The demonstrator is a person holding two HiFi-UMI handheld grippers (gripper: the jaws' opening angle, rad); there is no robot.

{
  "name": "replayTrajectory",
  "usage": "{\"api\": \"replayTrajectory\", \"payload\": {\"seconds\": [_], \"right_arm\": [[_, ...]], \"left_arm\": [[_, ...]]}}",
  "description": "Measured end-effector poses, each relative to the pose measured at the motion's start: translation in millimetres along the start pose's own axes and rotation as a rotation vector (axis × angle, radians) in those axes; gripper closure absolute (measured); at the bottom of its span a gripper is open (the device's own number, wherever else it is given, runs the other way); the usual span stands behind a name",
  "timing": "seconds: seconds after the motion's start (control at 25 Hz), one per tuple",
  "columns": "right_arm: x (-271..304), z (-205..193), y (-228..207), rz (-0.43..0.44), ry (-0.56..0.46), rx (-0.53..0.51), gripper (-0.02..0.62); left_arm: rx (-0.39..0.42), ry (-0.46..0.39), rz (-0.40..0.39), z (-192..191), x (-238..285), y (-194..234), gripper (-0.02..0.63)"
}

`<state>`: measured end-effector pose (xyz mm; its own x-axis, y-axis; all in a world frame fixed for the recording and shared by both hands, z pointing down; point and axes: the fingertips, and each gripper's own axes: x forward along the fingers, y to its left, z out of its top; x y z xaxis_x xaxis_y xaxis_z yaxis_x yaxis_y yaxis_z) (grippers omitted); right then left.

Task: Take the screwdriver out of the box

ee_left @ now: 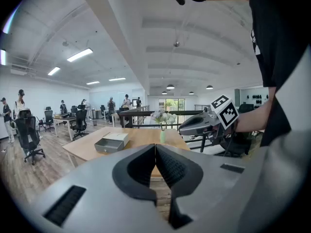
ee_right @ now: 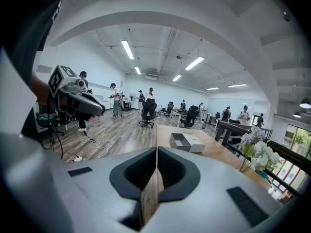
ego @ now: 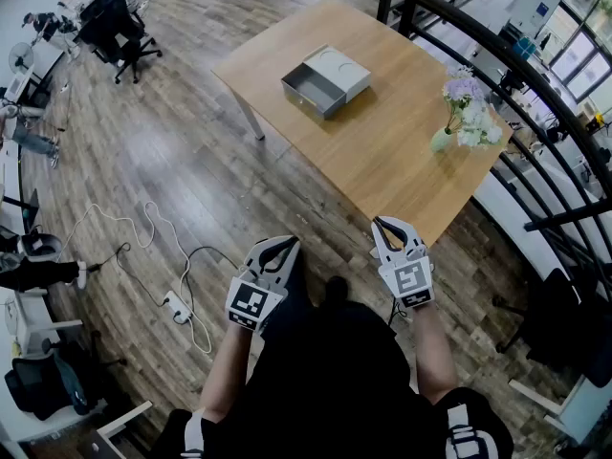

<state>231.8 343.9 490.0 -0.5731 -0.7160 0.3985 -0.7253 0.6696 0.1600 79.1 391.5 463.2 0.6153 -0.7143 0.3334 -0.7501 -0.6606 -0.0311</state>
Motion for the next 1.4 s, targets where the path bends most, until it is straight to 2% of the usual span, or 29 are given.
{"api": "replayTrajectory", "payload": {"seconds": [0.44, 0.68, 1.2, 1.4], "right_arm": [[1, 10, 19, 0.048, -0.037, 0.003, 0.568], [2, 8, 15, 0.009, -0.03, 0.014, 0.569], [28, 17, 13, 0.004, -0.014, 0.007, 0.569], [48, 27, 8, -0.049, -0.024, -0.004, 0.568]], "left_arm": [[-0.04, 0.007, 0.053, -13, -23, -6, 0.583], [-0.042, -0.002, 0.064, -12, -26, -1, 0.583], [-0.062, 0.005, 0.034, -16, -17, 25, 0.583], [-0.072, 0.008, 0.024, -20, -13, 47, 0.583]]}}
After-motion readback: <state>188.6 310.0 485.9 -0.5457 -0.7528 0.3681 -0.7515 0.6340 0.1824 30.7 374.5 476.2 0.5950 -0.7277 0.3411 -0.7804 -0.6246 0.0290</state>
